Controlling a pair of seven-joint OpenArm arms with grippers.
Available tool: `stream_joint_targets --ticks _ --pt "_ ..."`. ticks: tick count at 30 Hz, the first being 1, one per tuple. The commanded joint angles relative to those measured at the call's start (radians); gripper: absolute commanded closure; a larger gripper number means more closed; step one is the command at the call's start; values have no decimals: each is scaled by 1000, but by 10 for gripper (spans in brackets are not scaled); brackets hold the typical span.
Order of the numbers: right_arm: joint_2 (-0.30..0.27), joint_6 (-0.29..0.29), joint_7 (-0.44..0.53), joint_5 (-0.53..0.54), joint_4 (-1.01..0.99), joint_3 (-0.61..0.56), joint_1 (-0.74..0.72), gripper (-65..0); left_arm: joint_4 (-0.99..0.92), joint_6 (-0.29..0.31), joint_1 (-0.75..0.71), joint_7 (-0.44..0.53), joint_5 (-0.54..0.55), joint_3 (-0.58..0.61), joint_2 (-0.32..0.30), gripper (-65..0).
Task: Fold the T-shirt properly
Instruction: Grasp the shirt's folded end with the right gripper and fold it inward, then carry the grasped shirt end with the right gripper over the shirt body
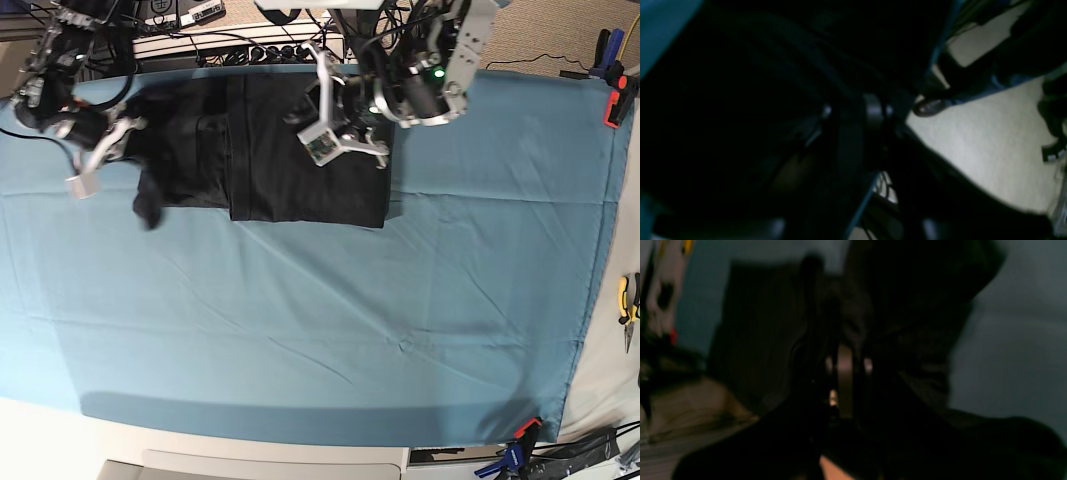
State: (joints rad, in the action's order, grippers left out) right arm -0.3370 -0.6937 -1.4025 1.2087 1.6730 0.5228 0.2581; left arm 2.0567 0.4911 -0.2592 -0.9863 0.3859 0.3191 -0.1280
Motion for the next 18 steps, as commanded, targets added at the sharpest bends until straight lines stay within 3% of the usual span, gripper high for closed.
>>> stream_joint_targets --ticks 1,7,18 --pt "-5 -4 35 8 33 -16 0 0 34 4 -3 23 33 -18 -3 -142" --pt "80 -4 107 -87 98 -117 2 0 103 6 -79 22 83 -135 -44 -142" --pt "232 -4 142 -103 224 -158 2 0 136 8 -165 22 90 -261 -74 -142"
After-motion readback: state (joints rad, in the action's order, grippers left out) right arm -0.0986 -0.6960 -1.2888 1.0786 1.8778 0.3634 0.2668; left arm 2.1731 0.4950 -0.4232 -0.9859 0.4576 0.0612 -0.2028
